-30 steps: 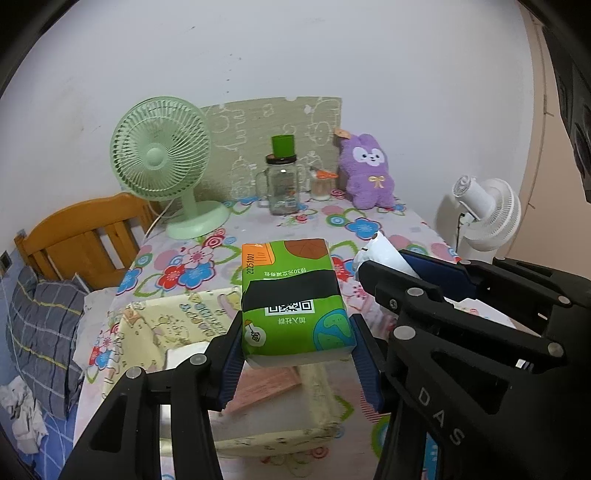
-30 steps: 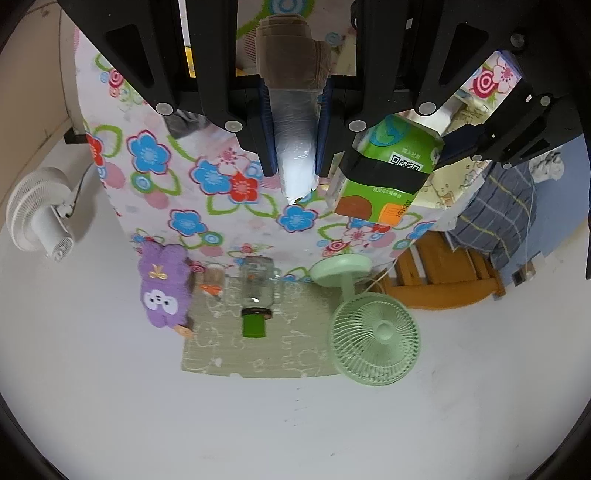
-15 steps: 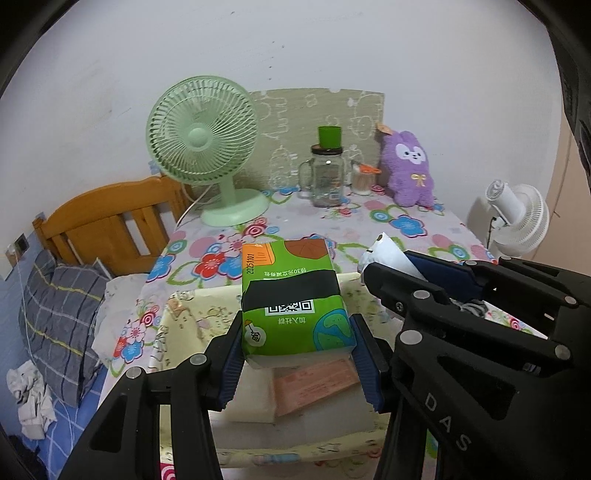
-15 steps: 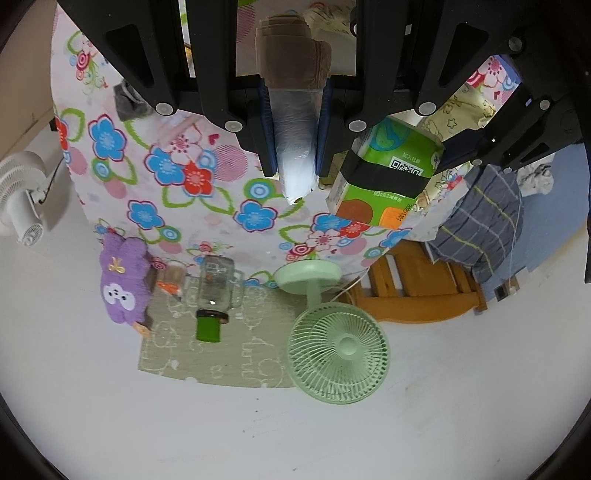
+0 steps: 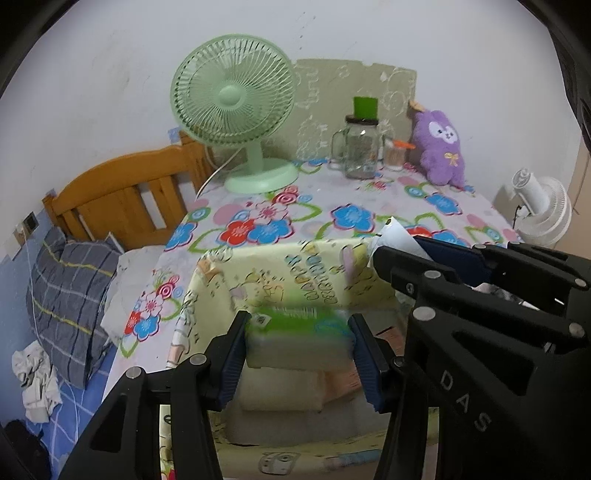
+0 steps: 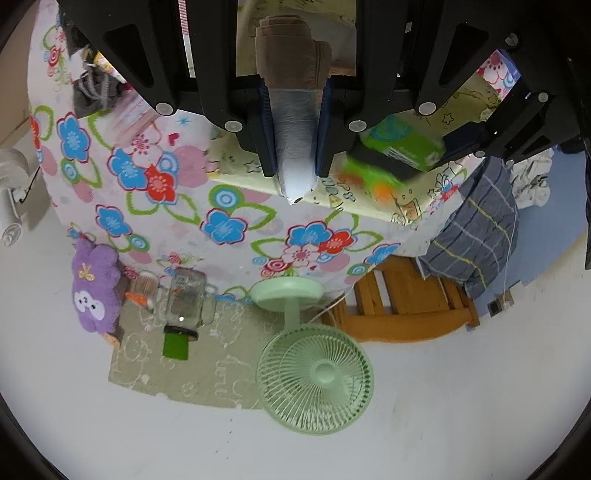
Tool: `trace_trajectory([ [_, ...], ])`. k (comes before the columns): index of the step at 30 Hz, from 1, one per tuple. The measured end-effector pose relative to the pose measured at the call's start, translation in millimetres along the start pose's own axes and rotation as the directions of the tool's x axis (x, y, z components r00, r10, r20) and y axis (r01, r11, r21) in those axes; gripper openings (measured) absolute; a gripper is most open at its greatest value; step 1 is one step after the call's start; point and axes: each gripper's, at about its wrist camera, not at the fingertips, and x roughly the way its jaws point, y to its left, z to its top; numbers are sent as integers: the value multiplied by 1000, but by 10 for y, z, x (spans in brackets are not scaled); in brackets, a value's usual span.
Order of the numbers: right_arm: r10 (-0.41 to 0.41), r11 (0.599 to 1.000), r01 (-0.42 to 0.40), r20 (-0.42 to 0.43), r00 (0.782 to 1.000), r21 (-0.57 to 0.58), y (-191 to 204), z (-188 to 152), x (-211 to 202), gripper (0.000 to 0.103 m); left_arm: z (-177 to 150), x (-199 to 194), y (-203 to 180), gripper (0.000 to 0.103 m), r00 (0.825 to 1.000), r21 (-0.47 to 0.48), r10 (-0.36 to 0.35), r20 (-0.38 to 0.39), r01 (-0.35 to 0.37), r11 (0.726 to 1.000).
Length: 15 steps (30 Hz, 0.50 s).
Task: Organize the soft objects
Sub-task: 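Open the left tool over the box while the right tool lowers and releases the white towel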
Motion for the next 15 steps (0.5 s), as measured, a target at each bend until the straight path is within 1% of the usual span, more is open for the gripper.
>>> trace_trajectory([
  [6, 8, 1000, -7, -36, 999, 5, 53, -14, 190, 24, -51, 85, 72, 56, 1000, -4, 10, -21, -10, 1000],
  [8, 10, 1000, -9, -45, 999, 10, 57, -16, 230, 24, -59, 100, 82, 58, 1000, -6, 12, -25, -13, 1000],
  [10, 9, 1000, -8, -55, 998, 10, 63, -15, 275, 24, -64, 120, 82, 65, 999, -7, 15, -31, -15, 1000],
  [12, 12, 1000, -11, -67, 998, 10, 72, -21, 308, 24, -72, 134, 77, 75, 999, -7, 9, -37, -9, 1000],
  [15, 8, 1000, -8, -79, 997, 7, 74, -24, 333, 27, -70, 128, 67, 81, 999, -12, 2, -32, -3, 1000],
])
